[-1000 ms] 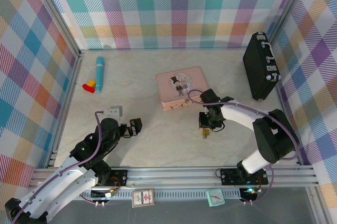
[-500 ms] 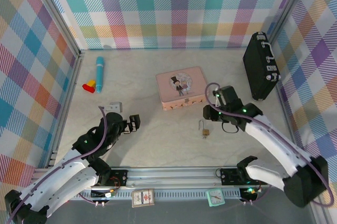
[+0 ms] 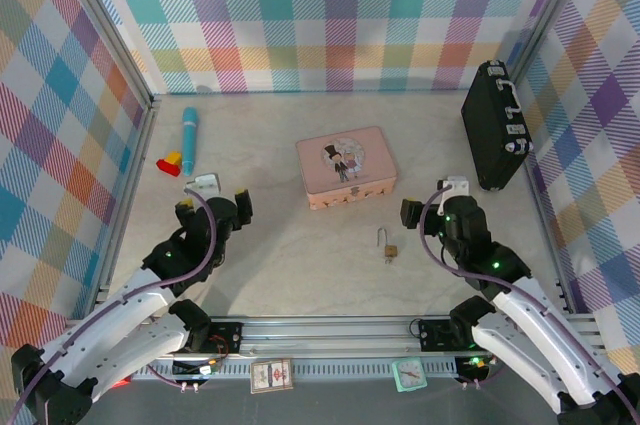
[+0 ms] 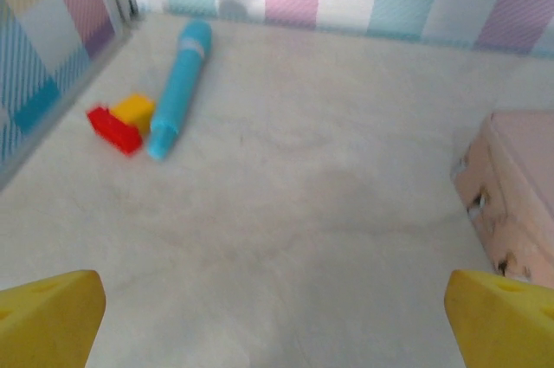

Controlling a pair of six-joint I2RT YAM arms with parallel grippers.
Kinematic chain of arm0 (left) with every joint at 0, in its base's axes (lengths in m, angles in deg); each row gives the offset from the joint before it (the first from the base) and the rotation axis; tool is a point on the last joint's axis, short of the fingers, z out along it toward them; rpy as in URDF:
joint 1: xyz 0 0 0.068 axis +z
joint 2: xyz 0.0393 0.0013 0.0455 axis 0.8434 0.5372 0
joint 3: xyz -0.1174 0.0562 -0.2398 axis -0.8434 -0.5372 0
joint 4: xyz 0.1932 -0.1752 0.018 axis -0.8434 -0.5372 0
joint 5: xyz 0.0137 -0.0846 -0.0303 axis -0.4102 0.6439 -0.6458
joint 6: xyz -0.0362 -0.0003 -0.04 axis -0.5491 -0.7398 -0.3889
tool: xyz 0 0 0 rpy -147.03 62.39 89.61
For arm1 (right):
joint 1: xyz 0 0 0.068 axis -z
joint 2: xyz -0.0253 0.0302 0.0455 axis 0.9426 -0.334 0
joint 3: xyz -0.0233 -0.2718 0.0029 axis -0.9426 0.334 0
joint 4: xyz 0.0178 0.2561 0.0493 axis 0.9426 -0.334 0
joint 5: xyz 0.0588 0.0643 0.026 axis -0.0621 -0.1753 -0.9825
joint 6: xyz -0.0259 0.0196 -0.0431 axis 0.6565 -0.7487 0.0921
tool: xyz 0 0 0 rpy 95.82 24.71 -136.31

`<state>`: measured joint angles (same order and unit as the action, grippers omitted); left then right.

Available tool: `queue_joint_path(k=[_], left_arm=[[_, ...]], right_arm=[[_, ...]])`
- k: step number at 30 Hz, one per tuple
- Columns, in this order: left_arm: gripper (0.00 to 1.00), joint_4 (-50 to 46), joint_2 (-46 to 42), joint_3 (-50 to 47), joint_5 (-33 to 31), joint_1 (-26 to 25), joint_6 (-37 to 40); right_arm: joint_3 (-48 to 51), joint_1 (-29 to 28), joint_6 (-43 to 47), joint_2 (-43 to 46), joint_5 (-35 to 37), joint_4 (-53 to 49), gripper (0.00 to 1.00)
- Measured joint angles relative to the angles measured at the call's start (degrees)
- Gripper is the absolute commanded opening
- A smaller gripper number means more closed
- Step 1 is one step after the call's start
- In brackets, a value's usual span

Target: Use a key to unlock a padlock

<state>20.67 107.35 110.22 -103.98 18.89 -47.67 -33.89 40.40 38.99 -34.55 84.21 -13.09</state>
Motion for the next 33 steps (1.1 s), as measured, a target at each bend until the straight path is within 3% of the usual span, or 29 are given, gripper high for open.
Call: queue_joint_path(k=[5,8,11,17,25,33], left_arm=[[1.00,14.75,-0.33,-7.02,-4.46,0.11,8.94],[1.00,19.67,4.35,-8.17,-10.19,0.66,11.76],[1.00,23.52,10.16,-8.24,-11.37,3.17,13.55],[1.00,29.24,16.46,-8.52,-4.90,8.68,17.09],[1.00,38.10,25.79,-9.35,5.25,19.82,19.71],[1.00,50.16,36.92,-10.19,12.00,22.49,23.43]], right_arm=[[1.62,0.00,4.04,1.05,3.13,3.87,0.99],[1.75,0.00,5.84,0.44,4.92,5.51,0.99],[1.79,0.02,7.41,-0.87,6.36,6.54,0.99],[2.91,0.20,9.97,-3.32,8.68,9.46,0.99],[5.86,3.19,11.80,-9.35,10.73,16.72,0.99],[8.61,6.34,14.84,-16.59,9.01,27.15,0.99]])
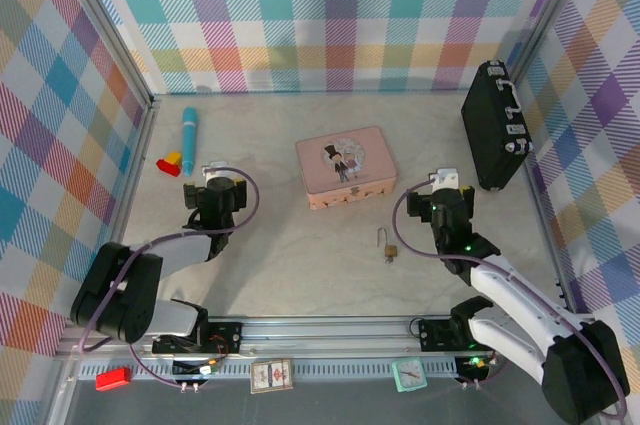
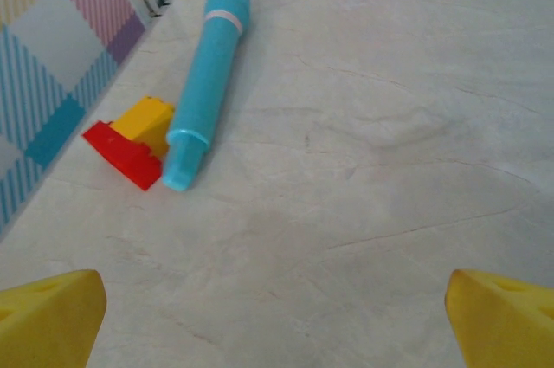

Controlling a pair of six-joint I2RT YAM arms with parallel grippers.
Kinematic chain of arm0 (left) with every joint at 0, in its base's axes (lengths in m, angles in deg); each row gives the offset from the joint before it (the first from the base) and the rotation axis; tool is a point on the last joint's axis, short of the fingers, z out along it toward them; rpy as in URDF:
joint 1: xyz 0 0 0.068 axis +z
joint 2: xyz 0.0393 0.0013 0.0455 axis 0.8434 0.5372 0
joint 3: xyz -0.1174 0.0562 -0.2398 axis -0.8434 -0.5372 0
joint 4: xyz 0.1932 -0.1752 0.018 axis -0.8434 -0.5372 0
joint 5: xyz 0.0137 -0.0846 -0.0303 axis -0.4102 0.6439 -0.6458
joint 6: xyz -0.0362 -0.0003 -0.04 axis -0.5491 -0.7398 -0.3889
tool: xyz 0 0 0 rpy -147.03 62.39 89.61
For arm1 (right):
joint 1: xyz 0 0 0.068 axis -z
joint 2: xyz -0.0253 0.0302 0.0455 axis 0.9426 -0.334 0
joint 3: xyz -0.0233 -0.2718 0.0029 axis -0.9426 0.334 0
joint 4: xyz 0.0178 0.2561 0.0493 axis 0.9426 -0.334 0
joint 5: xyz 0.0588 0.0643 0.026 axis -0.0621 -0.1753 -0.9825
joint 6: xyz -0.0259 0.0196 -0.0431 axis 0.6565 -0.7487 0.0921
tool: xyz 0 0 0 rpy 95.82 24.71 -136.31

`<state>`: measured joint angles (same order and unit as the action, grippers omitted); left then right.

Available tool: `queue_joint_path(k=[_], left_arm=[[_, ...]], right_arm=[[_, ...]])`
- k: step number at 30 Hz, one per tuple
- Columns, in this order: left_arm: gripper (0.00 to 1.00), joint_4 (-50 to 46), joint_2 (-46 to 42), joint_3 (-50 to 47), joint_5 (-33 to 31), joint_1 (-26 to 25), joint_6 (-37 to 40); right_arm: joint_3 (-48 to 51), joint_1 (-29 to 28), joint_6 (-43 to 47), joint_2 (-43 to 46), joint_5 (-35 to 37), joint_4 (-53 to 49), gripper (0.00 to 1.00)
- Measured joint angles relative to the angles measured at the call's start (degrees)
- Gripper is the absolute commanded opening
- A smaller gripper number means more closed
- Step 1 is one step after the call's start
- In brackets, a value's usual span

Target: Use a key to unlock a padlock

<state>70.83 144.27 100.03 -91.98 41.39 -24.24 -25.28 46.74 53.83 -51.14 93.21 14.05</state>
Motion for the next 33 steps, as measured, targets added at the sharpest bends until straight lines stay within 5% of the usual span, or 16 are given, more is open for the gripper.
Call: queue_joint_path(k=[20,33], left_arm=[[1.00,17.44,11.47,-2.71,18.01,9.53,-1.73],[1.00,19.02,11.47,-2.71,15.72,9.57,-4.39]], right_arm=[[6.03,8.39,5.84,-20.98,-9.09,29.66,0.99],[6.23,17.44,6.25,-28.70,-20.52,43.87,0.99]])
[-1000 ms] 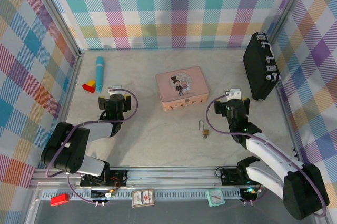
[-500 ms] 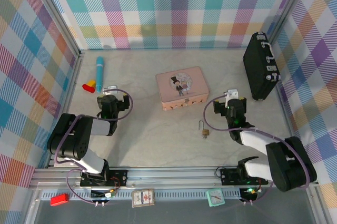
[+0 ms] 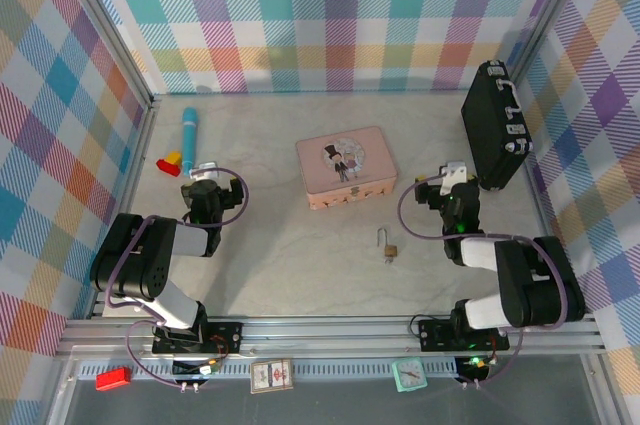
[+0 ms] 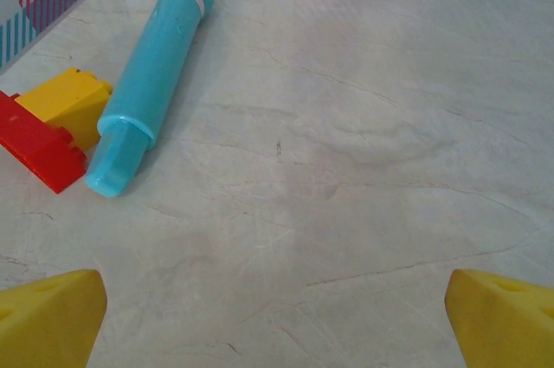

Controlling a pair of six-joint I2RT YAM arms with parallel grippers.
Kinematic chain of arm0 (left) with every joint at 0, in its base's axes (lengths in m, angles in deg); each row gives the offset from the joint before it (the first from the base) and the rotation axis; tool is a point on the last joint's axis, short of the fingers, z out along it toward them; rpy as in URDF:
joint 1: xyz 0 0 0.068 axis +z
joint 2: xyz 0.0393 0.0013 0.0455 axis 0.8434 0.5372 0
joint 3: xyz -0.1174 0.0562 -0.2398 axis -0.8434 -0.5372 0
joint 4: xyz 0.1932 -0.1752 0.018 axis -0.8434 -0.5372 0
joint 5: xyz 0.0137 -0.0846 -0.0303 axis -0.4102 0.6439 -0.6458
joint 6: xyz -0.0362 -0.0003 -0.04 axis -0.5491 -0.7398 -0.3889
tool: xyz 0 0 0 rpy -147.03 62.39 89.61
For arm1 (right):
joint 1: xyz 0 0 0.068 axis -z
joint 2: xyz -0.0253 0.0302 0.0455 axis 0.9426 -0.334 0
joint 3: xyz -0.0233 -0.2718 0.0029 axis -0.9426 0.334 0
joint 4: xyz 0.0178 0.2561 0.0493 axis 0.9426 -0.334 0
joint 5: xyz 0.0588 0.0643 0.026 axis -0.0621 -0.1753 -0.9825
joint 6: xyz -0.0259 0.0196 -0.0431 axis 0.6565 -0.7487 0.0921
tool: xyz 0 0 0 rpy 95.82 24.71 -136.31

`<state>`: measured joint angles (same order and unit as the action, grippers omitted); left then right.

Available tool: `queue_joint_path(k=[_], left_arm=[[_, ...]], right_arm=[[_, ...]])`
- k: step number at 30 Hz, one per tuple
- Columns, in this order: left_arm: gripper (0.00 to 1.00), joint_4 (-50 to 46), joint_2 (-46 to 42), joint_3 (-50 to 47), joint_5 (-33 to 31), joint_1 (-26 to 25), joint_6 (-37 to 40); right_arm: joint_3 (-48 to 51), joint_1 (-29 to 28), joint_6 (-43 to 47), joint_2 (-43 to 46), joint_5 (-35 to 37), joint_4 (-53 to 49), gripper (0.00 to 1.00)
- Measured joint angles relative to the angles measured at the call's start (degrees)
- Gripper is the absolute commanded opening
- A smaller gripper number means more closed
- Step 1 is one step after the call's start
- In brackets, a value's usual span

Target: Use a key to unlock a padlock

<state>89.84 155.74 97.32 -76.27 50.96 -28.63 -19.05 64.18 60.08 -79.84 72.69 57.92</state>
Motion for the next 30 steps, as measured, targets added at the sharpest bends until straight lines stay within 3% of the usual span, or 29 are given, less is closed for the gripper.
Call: queue_joint_path(k=[10,30], left_arm=[[1.00,-0.02,0.00,0.00,-0.74,0.00,-0.11],[1.00,-0.02,0.00,0.00,-0.74,0.00,-0.13]], right_arm=[[-2.43,1.55,-1.92,-7.63,-3.96,1.44,0.99],[-4.66,3.78,-4.96,-7.89,-4.31,-0.96,0.99]])
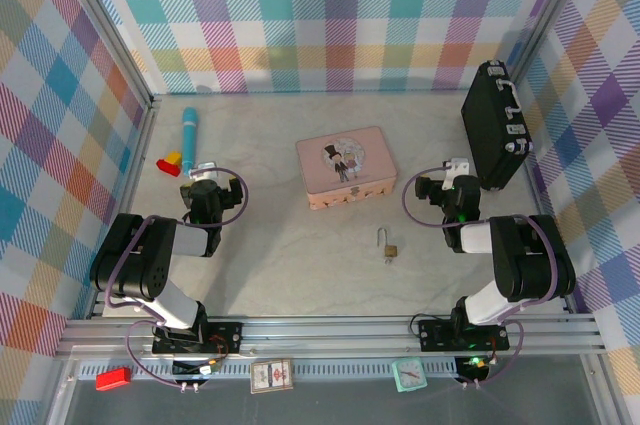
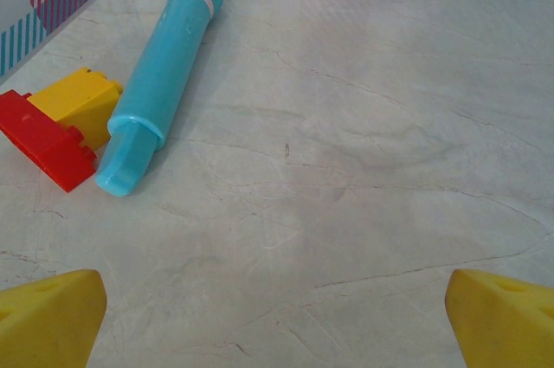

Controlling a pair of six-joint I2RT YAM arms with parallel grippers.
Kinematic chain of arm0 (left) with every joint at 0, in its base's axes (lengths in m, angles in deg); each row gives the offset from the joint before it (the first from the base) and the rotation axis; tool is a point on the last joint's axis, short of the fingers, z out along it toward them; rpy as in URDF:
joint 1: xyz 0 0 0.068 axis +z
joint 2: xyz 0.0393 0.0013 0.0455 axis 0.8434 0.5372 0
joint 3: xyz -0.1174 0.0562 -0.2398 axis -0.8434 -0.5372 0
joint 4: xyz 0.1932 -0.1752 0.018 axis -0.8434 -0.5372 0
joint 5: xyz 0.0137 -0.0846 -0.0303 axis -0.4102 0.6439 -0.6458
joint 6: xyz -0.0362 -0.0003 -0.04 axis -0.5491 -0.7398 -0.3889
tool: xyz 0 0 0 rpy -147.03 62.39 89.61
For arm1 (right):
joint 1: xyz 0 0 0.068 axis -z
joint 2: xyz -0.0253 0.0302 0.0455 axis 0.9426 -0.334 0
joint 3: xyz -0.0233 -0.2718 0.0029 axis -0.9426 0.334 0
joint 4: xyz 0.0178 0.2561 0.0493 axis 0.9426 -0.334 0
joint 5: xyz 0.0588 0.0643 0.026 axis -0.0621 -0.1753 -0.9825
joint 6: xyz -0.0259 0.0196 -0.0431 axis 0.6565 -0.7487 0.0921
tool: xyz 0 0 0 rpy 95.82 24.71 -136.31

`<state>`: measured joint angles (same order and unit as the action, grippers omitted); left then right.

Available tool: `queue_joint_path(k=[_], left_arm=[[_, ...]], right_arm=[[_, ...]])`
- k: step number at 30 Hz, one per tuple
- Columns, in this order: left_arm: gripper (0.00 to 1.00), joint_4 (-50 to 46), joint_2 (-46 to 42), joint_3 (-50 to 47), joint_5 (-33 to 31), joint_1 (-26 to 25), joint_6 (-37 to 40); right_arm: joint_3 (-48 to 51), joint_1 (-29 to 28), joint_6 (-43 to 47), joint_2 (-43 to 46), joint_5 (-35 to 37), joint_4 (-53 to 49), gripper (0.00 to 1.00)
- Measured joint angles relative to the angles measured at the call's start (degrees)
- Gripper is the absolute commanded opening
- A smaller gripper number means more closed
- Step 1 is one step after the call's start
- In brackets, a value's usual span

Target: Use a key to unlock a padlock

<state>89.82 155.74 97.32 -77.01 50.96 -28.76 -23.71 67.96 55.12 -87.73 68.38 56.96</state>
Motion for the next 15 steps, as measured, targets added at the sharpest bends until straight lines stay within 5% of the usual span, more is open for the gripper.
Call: queue_joint_path(k=[15], left_arm=[[1.00,0.00,0.00,0.00,-0.02,0.00,0.00]], right_arm=[[-0.31,0.24,-0.17,0.00,-0.28,-0.59,0.99]])
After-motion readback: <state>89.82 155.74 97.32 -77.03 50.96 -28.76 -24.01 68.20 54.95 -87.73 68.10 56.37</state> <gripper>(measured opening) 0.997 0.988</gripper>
